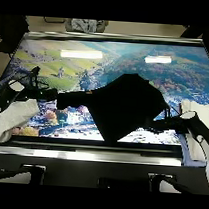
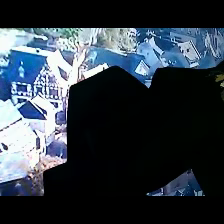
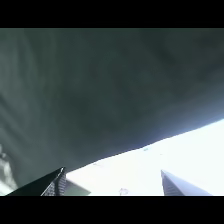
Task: Fold the shirts.
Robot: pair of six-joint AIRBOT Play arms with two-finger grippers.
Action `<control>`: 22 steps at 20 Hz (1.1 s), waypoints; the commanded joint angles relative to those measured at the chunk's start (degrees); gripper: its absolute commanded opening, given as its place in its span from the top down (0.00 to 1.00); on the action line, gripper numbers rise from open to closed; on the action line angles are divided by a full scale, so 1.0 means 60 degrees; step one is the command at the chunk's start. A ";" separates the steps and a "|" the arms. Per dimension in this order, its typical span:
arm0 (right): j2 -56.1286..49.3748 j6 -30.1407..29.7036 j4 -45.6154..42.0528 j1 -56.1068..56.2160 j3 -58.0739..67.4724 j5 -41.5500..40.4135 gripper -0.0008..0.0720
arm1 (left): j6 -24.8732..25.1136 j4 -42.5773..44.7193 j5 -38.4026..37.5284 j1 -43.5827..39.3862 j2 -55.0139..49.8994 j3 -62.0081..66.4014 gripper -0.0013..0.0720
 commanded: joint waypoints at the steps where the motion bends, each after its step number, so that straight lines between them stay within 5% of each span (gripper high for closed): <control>1: 0.0062 0.0091 0.1213 0.0033 -0.0605 -0.1428 0.03 | 0.0004 0.0000 0.0007 0.0004 -0.0007 0.0011 0.95; 4: -0.0055 0.0098 0.1698 0.0681 -0.0605 -0.2677 0.18 | 0.0004 0.0000 0.0011 0.0004 -0.0004 0.0011 0.95; 5: -0.0168 0.0098 0.1858 0.1118 -0.0601 -0.3271 0.30 | 0.0004 0.0000 0.0011 0.0004 -0.0004 0.0011 0.95; 7: -0.0277 0.0076 0.1974 0.1661 -0.0514 -0.4262 0.93 | 0.0007 0.0000 0.0000 0.0022 -0.0004 0.0025 0.95; 10: -0.0153 -0.0372 0.0576 0.0871 0.0729 -0.4109 0.93 | 0.0007 0.0004 -0.0240 0.0127 0.0004 0.0157 0.95; 13: -0.0164 0.0943 -0.2011 -0.0918 0.2739 -0.3923 0.93 | 0.0000 -0.0007 -0.1067 0.0168 0.0004 0.0299 0.95; 15: -0.0284 0.1603 -0.2197 -0.1472 0.3016 -0.3752 0.93 | 0.0007 0.0000 -0.1479 0.0044 0.0000 0.0299 0.95; 19: -0.0772 0.1155 -0.2259 -0.1348 0.3009 -0.2382 0.89 | 0.0007 0.0000 -0.1468 -0.0153 -0.0004 0.0299 0.95; 21: -0.0681 0.1045 -0.2095 -0.1428 0.3224 -0.1858 0.24 | 0.0004 -0.0004 -0.1472 -0.0153 -0.0004 0.0299 0.95; 22: -0.0601 0.0441 -0.2069 -0.1530 0.3559 -0.1107 0.13 | 0.0004 -0.0004 -0.1472 -0.0157 -0.0004 0.0299 0.95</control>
